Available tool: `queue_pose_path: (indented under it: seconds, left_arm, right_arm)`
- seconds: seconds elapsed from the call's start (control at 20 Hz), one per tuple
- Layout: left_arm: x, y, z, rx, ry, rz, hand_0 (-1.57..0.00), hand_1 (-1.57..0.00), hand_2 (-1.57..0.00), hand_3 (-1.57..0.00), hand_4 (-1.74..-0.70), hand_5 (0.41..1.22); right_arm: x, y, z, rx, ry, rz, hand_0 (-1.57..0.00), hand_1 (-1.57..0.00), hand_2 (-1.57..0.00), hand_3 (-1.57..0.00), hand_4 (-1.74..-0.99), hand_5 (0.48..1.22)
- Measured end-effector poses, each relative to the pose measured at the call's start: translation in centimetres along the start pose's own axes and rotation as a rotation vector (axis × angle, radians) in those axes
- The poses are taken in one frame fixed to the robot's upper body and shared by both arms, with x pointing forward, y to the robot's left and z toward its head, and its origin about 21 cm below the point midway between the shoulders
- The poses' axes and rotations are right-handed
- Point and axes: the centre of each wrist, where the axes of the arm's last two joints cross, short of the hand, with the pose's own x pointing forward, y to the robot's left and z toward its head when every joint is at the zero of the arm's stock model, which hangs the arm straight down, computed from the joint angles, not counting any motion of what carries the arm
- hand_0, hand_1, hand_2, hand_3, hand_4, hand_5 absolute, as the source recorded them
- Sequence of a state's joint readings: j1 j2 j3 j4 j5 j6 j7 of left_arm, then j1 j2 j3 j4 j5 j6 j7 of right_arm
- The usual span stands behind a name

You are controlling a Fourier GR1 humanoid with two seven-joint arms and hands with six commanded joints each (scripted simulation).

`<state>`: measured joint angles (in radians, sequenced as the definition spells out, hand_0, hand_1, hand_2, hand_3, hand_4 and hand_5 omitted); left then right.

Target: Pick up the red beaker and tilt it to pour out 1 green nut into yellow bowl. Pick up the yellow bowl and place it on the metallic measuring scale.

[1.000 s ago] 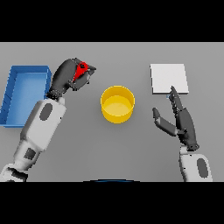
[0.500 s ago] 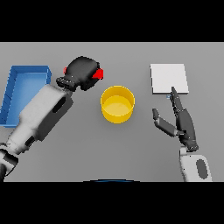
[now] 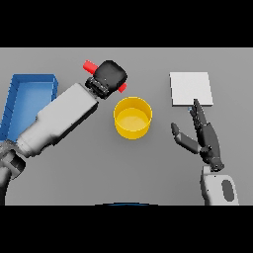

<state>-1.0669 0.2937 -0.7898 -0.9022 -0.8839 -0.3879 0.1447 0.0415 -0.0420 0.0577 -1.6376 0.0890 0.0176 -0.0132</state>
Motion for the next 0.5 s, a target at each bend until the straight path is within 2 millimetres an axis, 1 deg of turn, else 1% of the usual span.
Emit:
queue_pose_path:
  seconds: [0.05,0.1,0.2,0.25,0.3,0.45,0.5]
  left_arm:
    - [-0.3,0.2,-0.1,-0.018,-0.012,-0.033,-1.57,-1.57,-1.57,-1.28,-1.71,1.22]
    - [0.1,0.5,0.0,-0.023,-0.034,-0.073,-1.57,-1.57,-1.57,-1.34,-1.72,1.22]
    - [0.9,0.9,-0.3,-0.016,-0.048,-0.158,-1.57,-1.57,-1.57,-1.42,-1.73,1.22]
    - [0.8,1.4,-0.3,-0.007,-0.045,-0.208,-1.57,-1.57,-1.57,-1.45,-1.73,1.22]
    - [1.3,1.5,-0.4,-0.004,-0.044,-0.248,-1.57,-1.57,-1.57,-1.47,-1.73,1.221]
    - [2.6,1.2,-0.7,-0.014,-0.057,-0.348,-1.57,-1.57,-1.57,-1.52,-1.74,1.221]
    - [2.5,1.4,-0.7,-0.011,-0.062,-0.38,-1.57,-1.57,-1.57,-1.53,-1.74,1.221]
  right_arm:
    - [-0.3,-0.2,0.1,-0.009,0.007,0.004,0.0,0.0,0.0,0.0,-1.296,0.606]
    - [-0.2,-0.2,0.2,-0.003,-0.018,0.007,0.0,0.0,0.0,0.0,-1.297,0.607]
    - [0.1,-0.1,-0.3,0.005,-0.016,0.007,0.0,0.0,0.0,0.0,-1.3,0.601]
    - [0.2,-0.1,-0.5,0.002,-0.009,0.011,0.0,0.0,0.0,0.0,-1.297,0.6]
    - [-0.1,0.2,-0.3,0.003,-0.004,0.013,0.0,0.0,0.0,0.0,-1.298,0.599]
    - [-0.1,0.1,0.3,-0.004,-0.021,0.028,0.0,0.0,0.0,0.0,-1.291,0.603]
    - [0.1,-0.2,-0.2,-0.008,-0.011,0.03,0.0,0.0,0.0,0.0,-1.29,0.604]
